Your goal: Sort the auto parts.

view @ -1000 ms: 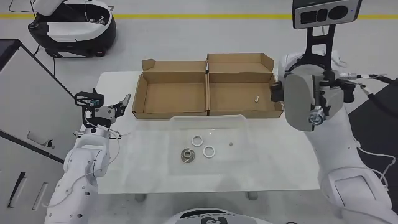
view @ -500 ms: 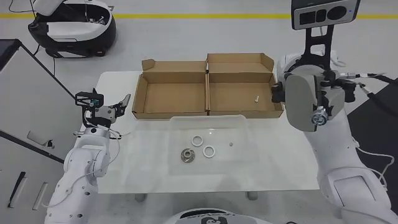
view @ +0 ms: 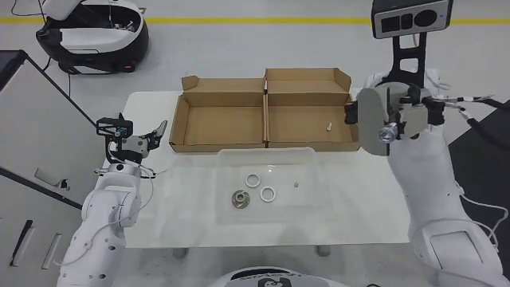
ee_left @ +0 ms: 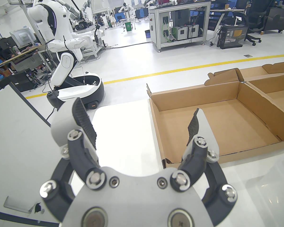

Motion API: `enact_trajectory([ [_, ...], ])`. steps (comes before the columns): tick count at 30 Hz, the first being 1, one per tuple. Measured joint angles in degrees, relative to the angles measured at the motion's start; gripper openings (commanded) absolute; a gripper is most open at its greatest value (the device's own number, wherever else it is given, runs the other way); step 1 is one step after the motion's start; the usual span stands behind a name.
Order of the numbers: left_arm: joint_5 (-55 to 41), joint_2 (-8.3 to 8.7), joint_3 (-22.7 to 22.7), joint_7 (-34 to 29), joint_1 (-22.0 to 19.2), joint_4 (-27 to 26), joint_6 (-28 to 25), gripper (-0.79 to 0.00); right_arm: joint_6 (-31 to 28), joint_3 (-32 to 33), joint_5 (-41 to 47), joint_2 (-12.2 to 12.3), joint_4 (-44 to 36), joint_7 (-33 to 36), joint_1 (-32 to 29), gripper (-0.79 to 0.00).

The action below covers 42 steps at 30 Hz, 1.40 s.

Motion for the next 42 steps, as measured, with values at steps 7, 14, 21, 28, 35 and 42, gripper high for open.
enact_trajectory([
  [7, 0.00, 0.00, 0.00, 0.00, 0.00, 0.00, 0.00, 0.000, 6.94, 10.33, -7.42, 1.95, 1.48, 1.91, -4.26, -0.785],
  [14, 0.00, 0.00, 0.00, 0.00, 0.00, 0.00, 0.00, 0.000, 14.10, 17.98, -17.18, 3.90, 4.20, 4.65, -5.09, -0.785],
  [21, 0.00, 0.00, 0.00, 0.00, 0.00, 0.00, 0.00, 0.000, 18.27, 18.98, -26.86, 5.17, 8.93, 2.47, -3.34, -0.785],
  [28, 0.00, 0.00, 0.00, 0.00, 0.00, 0.00, 0.00, 0.000, 23.60, 15.99, -41.85, 6.54, 12.17, 0.63, 0.27, -0.785],
  [35, 0.00, 0.00, 0.00, 0.00, 0.00, 0.00, 0.00, 0.000, 28.48, 12.39, -55.16, 7.72, 14.29, -1.46, 3.99, -0.785],
  [42, 0.00, 0.00, 0.00, 0.00, 0.00, 0.00, 0.00, 0.000, 31.38, 8.19, -65.85, 8.83, 16.02, 0.29, 6.86, -0.785],
])
